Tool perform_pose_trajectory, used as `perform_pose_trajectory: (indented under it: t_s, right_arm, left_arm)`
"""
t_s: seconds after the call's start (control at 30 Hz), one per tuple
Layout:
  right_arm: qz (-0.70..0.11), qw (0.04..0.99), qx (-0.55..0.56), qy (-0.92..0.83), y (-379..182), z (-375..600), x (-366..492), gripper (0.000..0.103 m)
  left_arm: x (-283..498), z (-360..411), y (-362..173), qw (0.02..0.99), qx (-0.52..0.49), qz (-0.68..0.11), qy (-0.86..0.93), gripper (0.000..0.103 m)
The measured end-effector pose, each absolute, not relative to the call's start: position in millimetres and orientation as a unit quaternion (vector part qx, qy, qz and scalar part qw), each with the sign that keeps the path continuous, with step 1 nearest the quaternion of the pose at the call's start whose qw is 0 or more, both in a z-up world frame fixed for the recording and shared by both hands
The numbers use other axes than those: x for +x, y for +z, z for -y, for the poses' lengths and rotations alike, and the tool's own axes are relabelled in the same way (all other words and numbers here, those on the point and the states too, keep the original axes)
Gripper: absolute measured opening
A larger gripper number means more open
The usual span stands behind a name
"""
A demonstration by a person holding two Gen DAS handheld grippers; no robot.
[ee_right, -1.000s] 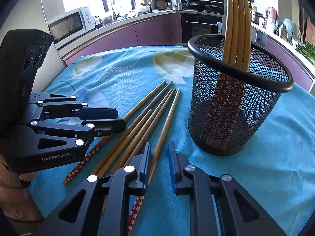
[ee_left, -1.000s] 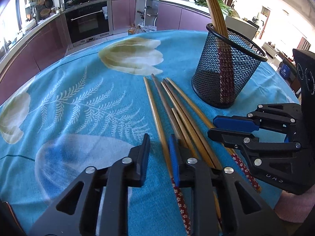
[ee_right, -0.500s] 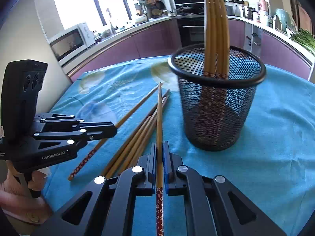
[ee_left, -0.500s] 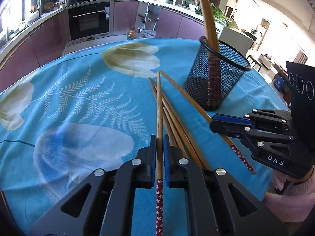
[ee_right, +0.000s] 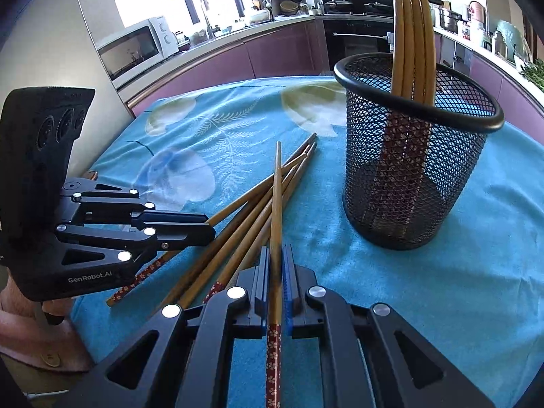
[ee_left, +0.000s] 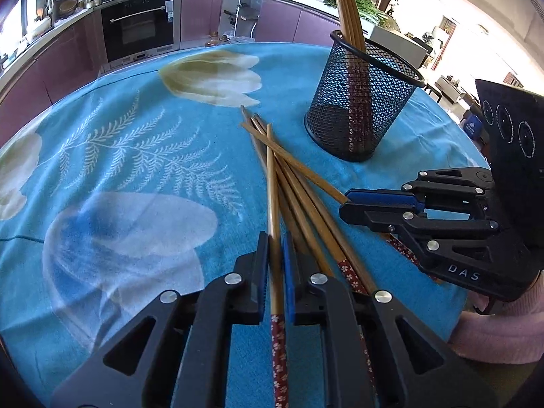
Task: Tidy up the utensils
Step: 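Grasp a third chopstick with the left tool while the right tool grasps one, then lift both held chopsticks upright and lower them into the black mesh cup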
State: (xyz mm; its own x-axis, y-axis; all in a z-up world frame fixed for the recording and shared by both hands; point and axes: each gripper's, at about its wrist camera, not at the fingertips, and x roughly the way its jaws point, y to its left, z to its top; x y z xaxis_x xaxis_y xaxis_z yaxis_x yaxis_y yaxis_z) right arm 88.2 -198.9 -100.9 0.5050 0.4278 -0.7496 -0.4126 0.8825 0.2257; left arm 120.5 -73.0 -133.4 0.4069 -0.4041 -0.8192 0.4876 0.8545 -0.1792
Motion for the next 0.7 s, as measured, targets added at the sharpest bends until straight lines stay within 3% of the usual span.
perform_pose_trajectory:
  t_s: [0.2, 0.37, 0.7]
  right_arm:
    - [-0.435, 0.867, 0.011, 0.243, -103, 196, 93, 0.007]
    - [-0.434, 0.868, 0.012, 0.243, -103, 197, 93, 0.006]
    - [-0.425, 0.871, 0.015, 0.245, -97, 203, 89, 0.006]
  left_arm:
    - [132, 76, -133, 0.833, 0.046, -0.476, -0.277, 0.014]
    - [140, 75, -133, 0.832, 0.042, -0.479, -0.276, 0.009]
    - [143, 80, -134, 0.834, 0.053, -0.476, -0.275, 0.008]
